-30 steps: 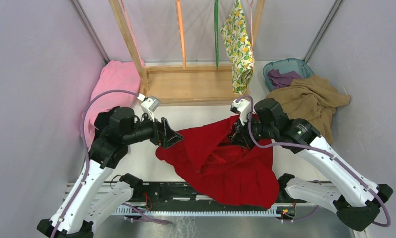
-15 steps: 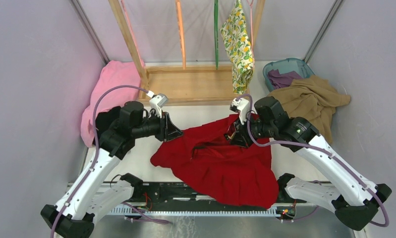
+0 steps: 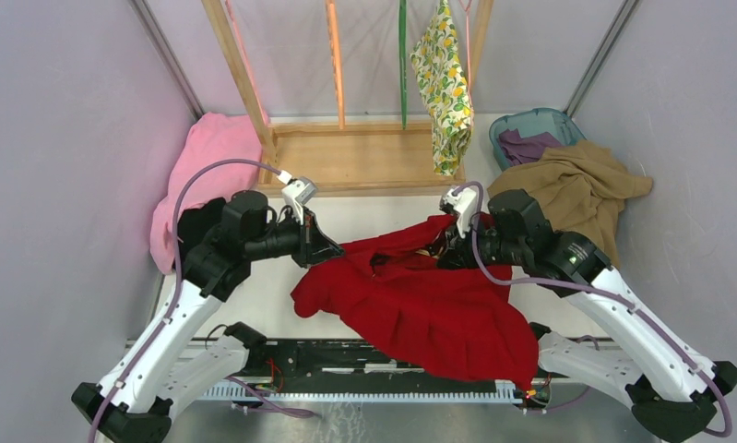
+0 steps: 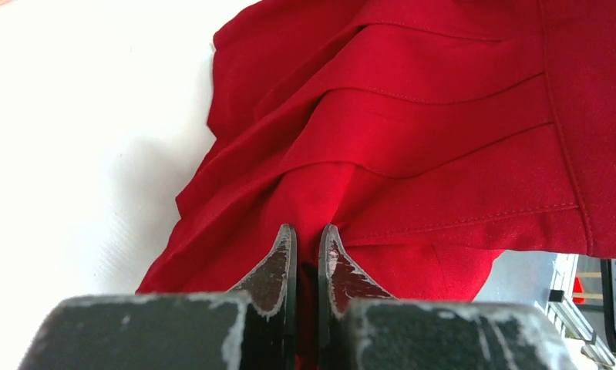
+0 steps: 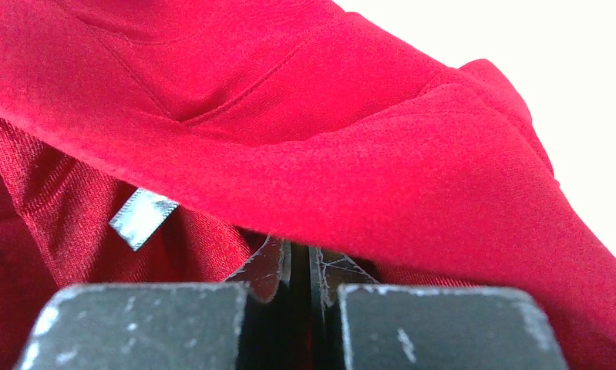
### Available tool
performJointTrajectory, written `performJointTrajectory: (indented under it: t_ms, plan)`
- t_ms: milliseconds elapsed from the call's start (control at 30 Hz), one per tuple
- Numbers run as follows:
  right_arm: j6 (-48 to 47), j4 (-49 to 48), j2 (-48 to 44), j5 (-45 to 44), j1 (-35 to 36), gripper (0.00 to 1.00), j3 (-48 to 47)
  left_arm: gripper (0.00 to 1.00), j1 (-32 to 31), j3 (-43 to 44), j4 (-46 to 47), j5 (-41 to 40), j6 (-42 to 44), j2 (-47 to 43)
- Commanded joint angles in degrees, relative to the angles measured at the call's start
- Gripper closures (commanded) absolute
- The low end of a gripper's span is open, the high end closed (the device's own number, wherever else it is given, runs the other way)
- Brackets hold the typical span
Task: Place the skirt on the hanger
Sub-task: Adjust the skirt on the hanger.
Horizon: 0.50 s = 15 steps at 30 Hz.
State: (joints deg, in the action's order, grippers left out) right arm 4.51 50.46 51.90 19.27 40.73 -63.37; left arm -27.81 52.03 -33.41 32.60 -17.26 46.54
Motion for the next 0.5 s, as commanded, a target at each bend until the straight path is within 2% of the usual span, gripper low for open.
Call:
performJointTrajectory:
  t_ms: [0, 200, 467]
  plan:
    - [2.87, -3.41, -7.02, -5.2, 0.29, 0.99, -1.78, 0.97, 1.73, 1.13, -1.54, -18.01, -1.58, -1.62]
    - [3.1, -5.01, -10.54, -10.75, 0.29, 0.99, -1.99, 0.97, 1.75, 3.38, -5.63, -26.87, -1.5, -2.96]
    - [2.91, -4.24, -11.66, -7.88, 0.36, 0.99, -2.27, 0.97, 1.75, 4.47, -8.35, -40.16, -2.27, -1.97]
